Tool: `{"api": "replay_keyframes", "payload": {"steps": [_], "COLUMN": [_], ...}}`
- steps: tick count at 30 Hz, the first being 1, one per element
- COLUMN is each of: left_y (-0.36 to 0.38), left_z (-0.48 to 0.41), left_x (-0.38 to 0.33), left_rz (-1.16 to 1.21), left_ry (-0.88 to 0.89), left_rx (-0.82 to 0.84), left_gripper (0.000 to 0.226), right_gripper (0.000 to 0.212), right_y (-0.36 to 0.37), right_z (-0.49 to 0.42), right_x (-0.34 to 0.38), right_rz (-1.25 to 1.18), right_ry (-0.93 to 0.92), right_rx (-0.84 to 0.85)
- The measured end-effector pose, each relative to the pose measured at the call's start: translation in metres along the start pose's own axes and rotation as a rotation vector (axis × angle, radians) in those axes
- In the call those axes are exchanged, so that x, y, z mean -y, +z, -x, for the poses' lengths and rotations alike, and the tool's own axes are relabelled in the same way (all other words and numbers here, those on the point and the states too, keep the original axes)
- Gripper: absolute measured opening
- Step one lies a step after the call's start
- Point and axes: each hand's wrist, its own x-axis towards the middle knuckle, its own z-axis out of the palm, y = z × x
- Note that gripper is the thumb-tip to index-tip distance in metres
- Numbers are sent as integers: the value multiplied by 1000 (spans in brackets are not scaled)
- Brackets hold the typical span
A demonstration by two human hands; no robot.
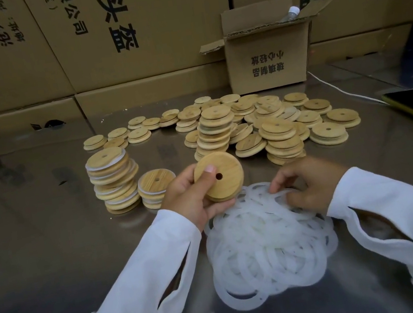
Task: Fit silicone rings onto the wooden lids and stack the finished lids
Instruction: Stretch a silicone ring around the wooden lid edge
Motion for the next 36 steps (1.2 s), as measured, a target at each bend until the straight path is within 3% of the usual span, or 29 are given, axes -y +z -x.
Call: {"api": "replay_keyframes", "payload": {"steps": [14,16,18,21,27,31,36], "left_y": [2,2,2,1,4,8,11], "left_z": [2,2,2,3,5,7,8], "left_x": [2,1,0,-2,-1,-2,-3], "left_rz": [-27,-27,-28,7,-42,-38,-76], "left_ry": [-29,-27,-26,-21,35,34,-11], "left_rx": [43,39,36,25,4,30,45], "left_gripper": [14,15,15,14,12,16,29], "right_gripper": [5,11,14,8,9,9,13], "right_y": [11,10,9,3,3,16,19], "right_z": [-5,-4,-3,1,6,3,3], "right_x": [2,3,4,8,25,32,31], "right_rz": [72,46,-34,-341,-880,-906,-865], "right_ry": [-42,-46,-57,-74,-141,-67,4], "right_rx": [-175,-227,-306,-388,-288,-269,-392]}}
